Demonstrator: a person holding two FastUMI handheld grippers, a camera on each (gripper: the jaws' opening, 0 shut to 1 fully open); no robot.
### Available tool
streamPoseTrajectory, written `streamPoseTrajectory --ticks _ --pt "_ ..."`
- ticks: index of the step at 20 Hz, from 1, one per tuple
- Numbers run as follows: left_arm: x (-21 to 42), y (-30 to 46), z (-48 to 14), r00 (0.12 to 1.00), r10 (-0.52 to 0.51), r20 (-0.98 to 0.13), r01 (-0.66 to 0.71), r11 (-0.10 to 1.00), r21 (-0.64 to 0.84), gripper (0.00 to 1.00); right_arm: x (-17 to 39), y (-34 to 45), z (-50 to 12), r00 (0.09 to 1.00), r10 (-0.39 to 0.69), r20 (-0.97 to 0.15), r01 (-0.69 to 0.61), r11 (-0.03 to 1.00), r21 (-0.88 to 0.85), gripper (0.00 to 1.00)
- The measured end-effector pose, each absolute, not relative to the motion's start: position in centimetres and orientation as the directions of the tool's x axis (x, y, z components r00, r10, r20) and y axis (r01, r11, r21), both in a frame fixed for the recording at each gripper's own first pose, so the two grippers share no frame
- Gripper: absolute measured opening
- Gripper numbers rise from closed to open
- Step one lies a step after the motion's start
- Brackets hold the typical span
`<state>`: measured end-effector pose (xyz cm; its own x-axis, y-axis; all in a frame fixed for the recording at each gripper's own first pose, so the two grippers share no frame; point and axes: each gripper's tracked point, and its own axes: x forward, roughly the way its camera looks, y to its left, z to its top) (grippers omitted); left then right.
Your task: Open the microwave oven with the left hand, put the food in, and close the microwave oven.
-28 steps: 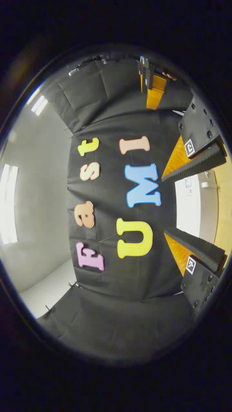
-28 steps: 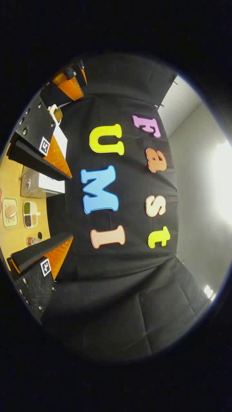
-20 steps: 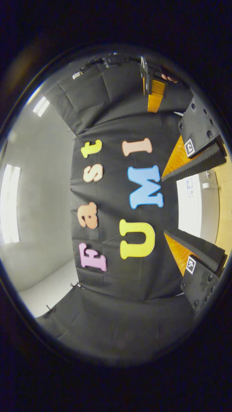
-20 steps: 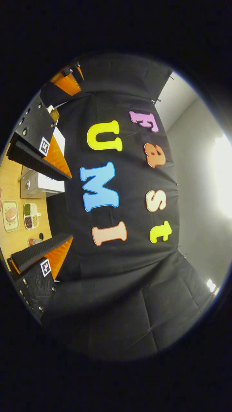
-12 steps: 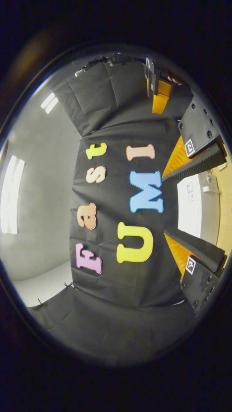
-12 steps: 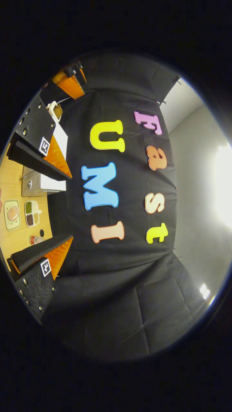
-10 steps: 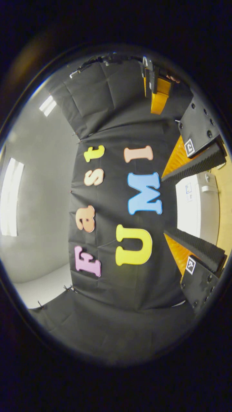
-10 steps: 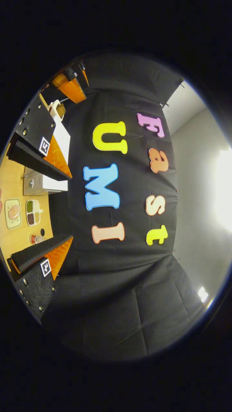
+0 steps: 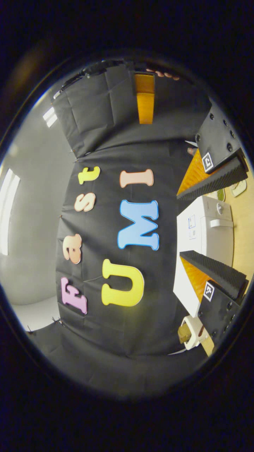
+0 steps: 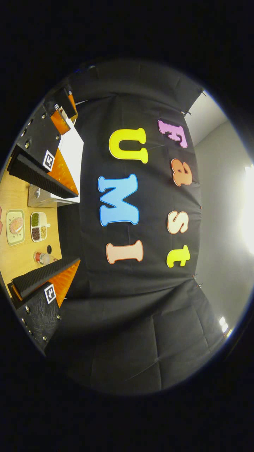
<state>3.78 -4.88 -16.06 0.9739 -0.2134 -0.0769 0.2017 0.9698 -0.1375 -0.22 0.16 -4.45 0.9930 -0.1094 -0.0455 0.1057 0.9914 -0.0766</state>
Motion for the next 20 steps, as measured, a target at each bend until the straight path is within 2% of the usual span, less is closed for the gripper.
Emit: streamPoseTrajectory --ticks 1,2,7,13,16,17,18,19,20 --pt "4.3 -6.0 -17.9 0.967 -0.237 -0.097 0.221 0.964 -0.150 0.96 0.1 -0.1 -4.7 0.993 -0.107 -0.053 0.103 0.992 -0.080 1.00" --pt "4.8 -6.7 -19.4 0.962 -0.247 -0.114 0.229 0.961 -0.156 0.95 0.3 -0.2 -5.0 0.993 -0.103 -0.062 0.097 0.992 -0.082 1.00" --pt "7.2 -8.2 -28.0 0.944 -0.220 -0.247 0.192 0.972 -0.135 0.94 0.8 -1.3 -5.6 0.992 -0.099 -0.078 0.092 0.992 -0.090 1.00" --pt "9.8 -9.9 -34.6 0.915 -0.219 -0.338 0.188 0.975 -0.122 0.96 1.2 -2.7 -6.6 0.988 -0.111 -0.111 0.097 0.987 -0.128 1.00" --pt "10.8 -10.3 -37.4 0.899 -0.208 -0.385 0.170 0.977 -0.131 0.94 1.0 -3.3 -6.7 0.985 -0.121 -0.120 0.103 0.984 -0.146 1.00" --pt "11.1 -10.5 -38.3 0.893 -0.206 -0.399 0.162 0.977 -0.142 0.99 1.1 -3.7 -6.8 0.985 -0.128 -0.120 0.109 0.982 -0.152 1.00" --pt "11.3 -10.6 -39.0 0.889 -0.203 -0.411 0.156 0.977 -0.145 0.96 1.1 -4.1 -6.8 0.983 -0.135 -0.122 0.115 0.981 -0.158 1.00" --pt "11.5 -10.7 -39.9 0.883 -0.200 -0.425 0.152 0.978 -0.144 0.99 1.0 -4.4 -7.0 0.982 -0.142 -0.126 0.121 0.979 -0.162 1.00" --pt "11.8 -10.7 -40.4 0.879 -0.196 -0.434 0.149 0.979 -0.141 0.94 1.0 -4.8 -7.2 0.980 -0.149 -0.132 0.127 0.979 -0.161 1.00"
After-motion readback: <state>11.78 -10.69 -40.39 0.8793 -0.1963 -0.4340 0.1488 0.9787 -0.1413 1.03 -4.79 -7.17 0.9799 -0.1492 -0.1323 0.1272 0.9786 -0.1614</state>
